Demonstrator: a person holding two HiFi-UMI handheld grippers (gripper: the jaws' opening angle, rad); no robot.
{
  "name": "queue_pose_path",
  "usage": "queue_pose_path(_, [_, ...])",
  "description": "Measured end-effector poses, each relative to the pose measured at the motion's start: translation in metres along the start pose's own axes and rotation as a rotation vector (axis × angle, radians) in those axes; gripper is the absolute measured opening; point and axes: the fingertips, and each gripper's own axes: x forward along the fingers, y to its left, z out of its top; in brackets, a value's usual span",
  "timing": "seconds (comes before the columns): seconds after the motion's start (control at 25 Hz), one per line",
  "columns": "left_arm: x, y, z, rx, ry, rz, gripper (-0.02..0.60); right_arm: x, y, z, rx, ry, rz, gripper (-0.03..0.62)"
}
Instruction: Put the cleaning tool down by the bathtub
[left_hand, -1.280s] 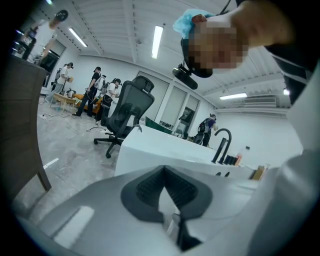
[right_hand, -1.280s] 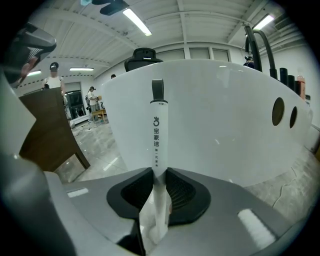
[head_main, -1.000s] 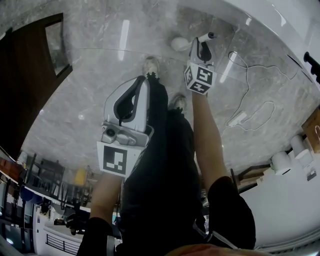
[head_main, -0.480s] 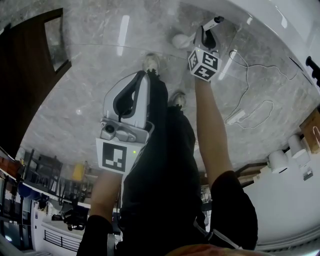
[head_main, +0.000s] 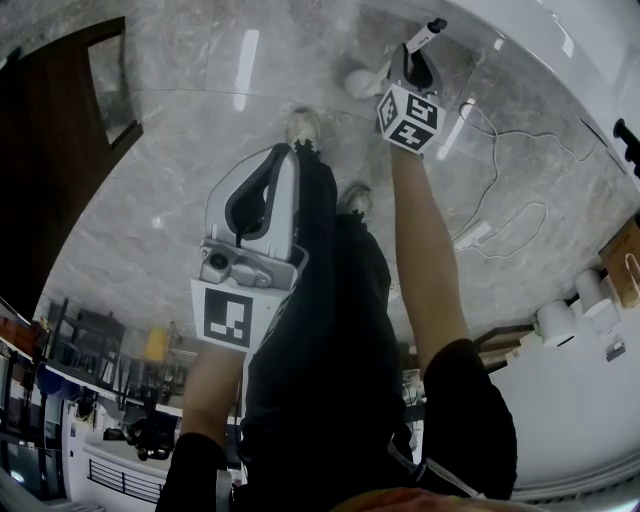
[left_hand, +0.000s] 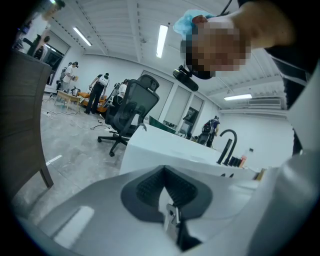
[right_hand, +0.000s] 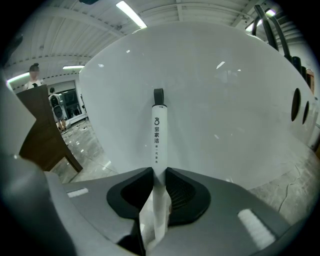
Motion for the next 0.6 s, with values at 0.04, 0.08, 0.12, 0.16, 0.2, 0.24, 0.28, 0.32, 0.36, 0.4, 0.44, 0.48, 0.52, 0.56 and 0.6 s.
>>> queue_pose_path(0.04, [0.0, 0.0, 0.0, 0.0, 0.001, 0.0, 0.009, 0.001, 0.0, 0.0, 0.0, 0.001, 0.0, 0.084])
queue_pose_path(0.08, [0.001, 0.0, -0.001, 0.0, 0.002, -0.001, 0.009, 0.003, 0.0, 0.001, 0.0, 0.002, 0.0, 0.083])
queue_pose_path(0.12, [0.001, 0.0, -0.001, 0.0, 0.003, -0.001, 0.009, 0.004, 0.0, 0.001, 0.0, 0.001, 0.0, 0.083])
queue_pose_path(0.16, [0.002, 0.001, -0.001, 0.0, 0.004, -0.001, 0.009, 0.005, 0.0, 0.002, 0.0, 0.001, 0.0, 0.084])
queue_pose_path(0.2, [0.002, 0.001, -0.001, 0.0, 0.005, -0.001, 0.009, 0.006, 0.0, 0.002, 0.001, 0.001, 0.0, 0.083])
queue_pose_path(0.24, [0.001, 0.002, -0.001, 0.0, 0.006, -0.002, 0.009, 0.007, 0.0, 0.002, 0.002, 0.0, -0.001, 0.083])
queue_pose_path(0.28, [0.001, 0.002, -0.001, -0.001, 0.007, -0.002, 0.009, 0.007, 0.0, 0.002, 0.003, 0.0, -0.002, 0.084])
queue_pose_path(0.32, [0.001, 0.003, -0.001, -0.002, 0.008, -0.002, 0.009, 0.007, 0.0, 0.002, 0.004, 0.0, -0.003, 0.084])
queue_pose_path(0.36, [0.001, 0.004, -0.002, -0.003, 0.008, -0.001, 0.009, 0.008, 0.0, 0.002, 0.005, 0.0, -0.004, 0.084])
queue_pose_path(0.4, [0.001, 0.005, -0.002, -0.004, 0.009, 0.0, 0.009, 0.009, 0.0, 0.002, 0.005, 0.001, -0.004, 0.084])
queue_pose_path(0.44, [0.001, 0.005, -0.002, -0.005, 0.009, 0.001, 0.009, 0.009, 0.0, 0.002, 0.004, 0.001, -0.003, 0.084])
queue_pose_path(0.48, [0.002, 0.006, -0.002, -0.006, 0.009, 0.002, 0.009, 0.01, 0.0, 0.003, 0.004, 0.001, -0.003, 0.084])
queue_pose_path(0.52, [0.002, 0.007, -0.003, -0.007, 0.008, 0.003, 0.009, 0.011, 0.0, 0.003, 0.004, 0.0, -0.003, 0.084])
queue_pose_path(0.56, [0.002, 0.007, -0.003, -0.008, 0.008, 0.004, 0.009, 0.012, 0.0, 0.003, 0.004, 0.0, -0.002, 0.084])
queue_pose_path(0.6, [0.002, 0.008, -0.004, -0.009, 0.008, 0.004, 0.009, 0.013, 0.0, 0.003, 0.004, 0.0, -0.002, 0.084])
